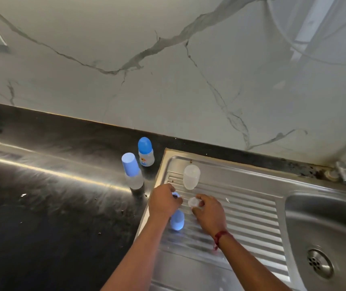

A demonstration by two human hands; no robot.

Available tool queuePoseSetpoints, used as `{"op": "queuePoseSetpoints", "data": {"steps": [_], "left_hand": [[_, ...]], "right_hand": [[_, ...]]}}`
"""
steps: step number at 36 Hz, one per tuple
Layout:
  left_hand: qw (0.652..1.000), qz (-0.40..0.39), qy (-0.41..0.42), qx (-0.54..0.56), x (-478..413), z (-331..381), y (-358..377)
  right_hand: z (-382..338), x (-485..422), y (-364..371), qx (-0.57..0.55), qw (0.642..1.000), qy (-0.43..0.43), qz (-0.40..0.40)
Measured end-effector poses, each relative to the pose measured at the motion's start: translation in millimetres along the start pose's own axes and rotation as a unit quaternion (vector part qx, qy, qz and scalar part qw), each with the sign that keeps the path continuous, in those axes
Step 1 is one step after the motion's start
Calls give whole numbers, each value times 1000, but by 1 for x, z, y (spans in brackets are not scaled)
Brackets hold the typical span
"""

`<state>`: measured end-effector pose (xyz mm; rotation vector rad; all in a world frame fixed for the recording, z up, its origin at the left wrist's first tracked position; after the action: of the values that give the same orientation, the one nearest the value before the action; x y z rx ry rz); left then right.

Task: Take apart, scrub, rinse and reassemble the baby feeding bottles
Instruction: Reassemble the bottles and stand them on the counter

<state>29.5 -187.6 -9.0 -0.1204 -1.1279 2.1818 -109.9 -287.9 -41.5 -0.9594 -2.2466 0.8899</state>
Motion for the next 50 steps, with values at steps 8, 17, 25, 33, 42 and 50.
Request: {"op": "queuePoseSetpoints", "data": {"steps": [8, 17, 25, 33, 42, 50], "left_hand": [[994, -6, 20, -106, -9, 8, 9], [997, 4, 5, -79, -8, 14, 7], [989, -5, 62, 137, 43, 58, -1], [932, -66, -18, 357, 88, 52, 39], [780, -133, -160, 590, 126, 63, 81], [765, -172, -180, 595, 152, 83, 114]], "right_hand": [[6, -8, 8, 5, 1000, -7, -5], [11, 1, -12, -132, 989, -17, 71], [29, 35, -43, -377, 918, 68, 103], [49, 81, -53, -502, 857, 97, 65], [75, 104, -83, -444, 893, 61, 44], [93, 109, -116, -279, 959, 5, 44]]}}
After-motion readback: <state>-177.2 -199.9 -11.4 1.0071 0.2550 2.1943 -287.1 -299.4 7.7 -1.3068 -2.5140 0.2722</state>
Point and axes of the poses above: each hand's wrist, its own x-axis away from the middle knuckle, its own y-axis out of the palm, z = x × y, the point moved 5 cm from there along -x, towards the middle knuckle, and after that the axes turned 1 degree about -y, right-handed, at the moved point
